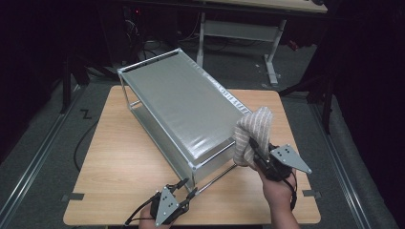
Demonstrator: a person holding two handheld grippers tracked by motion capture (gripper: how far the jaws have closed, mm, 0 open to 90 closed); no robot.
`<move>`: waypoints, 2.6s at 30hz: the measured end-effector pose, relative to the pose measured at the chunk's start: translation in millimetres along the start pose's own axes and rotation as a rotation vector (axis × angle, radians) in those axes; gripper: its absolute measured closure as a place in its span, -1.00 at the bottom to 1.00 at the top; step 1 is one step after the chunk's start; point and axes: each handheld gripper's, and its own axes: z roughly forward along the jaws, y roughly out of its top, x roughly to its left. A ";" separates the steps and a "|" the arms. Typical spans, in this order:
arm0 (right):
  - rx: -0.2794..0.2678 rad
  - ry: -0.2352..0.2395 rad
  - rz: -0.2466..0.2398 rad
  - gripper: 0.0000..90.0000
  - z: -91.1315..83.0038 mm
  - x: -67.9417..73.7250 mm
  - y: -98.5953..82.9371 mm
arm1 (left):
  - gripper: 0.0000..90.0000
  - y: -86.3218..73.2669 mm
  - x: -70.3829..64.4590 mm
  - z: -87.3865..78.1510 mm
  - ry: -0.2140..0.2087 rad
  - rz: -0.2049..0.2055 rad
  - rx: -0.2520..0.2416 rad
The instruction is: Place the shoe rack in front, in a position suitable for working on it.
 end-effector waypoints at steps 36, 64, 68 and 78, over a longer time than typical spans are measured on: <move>0.077 0.144 -0.135 0.55 -11.8 51.1 -28.6 | 0.28 8.5 6.3 -7.9 -0.008 -0.025 -0.068; 0.187 0.064 -0.027 0.56 25.8 10.9 -44.9 | 0.27 8.6 11.5 -17.0 0.010 -0.041 -0.056; 0.174 0.113 -0.067 0.56 20.6 28.7 -42.8 | 0.26 7.0 19.7 -25.8 0.029 -0.042 -0.044; 0.143 0.264 -0.188 0.56 7.6 81.7 -37.3 | 0.26 1.9 32.5 -28.9 0.064 -0.063 -0.028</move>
